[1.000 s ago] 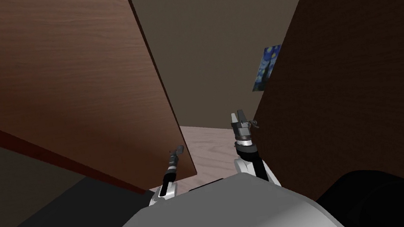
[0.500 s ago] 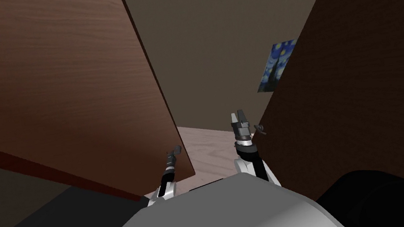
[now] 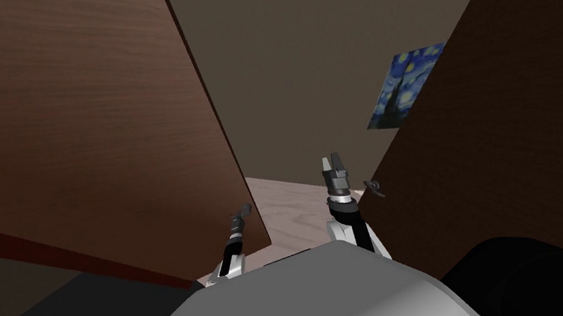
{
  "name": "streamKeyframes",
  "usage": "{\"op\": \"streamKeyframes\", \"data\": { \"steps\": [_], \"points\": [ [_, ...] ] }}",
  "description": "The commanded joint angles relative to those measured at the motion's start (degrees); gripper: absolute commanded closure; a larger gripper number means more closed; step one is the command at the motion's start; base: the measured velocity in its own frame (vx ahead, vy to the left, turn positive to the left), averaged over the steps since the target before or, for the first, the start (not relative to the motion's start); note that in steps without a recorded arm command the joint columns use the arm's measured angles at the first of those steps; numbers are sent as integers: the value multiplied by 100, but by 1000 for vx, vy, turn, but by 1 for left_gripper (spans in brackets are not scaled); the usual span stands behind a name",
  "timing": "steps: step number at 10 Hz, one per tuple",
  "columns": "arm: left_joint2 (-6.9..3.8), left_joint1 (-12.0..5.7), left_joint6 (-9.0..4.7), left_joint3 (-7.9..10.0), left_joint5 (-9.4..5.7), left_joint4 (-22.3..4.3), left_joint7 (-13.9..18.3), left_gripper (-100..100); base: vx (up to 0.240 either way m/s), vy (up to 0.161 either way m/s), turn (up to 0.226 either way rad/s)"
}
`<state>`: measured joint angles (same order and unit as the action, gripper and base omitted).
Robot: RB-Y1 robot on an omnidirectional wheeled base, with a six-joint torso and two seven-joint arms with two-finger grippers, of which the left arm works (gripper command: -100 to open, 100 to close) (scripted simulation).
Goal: Push the door open
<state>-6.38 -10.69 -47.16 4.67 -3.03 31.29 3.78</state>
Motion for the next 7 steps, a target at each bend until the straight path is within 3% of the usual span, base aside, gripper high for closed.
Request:
{"op": "streamKeyframes", "data": {
  "steps": [1, 7],
  "points": [
    [-33, -71, -18, 95, -6, -33, -18, 100, 144, -49, 61],
    [-11, -57, 2, 408, 45, -4, -80, 100, 196, -47, 93]
  ]
}}
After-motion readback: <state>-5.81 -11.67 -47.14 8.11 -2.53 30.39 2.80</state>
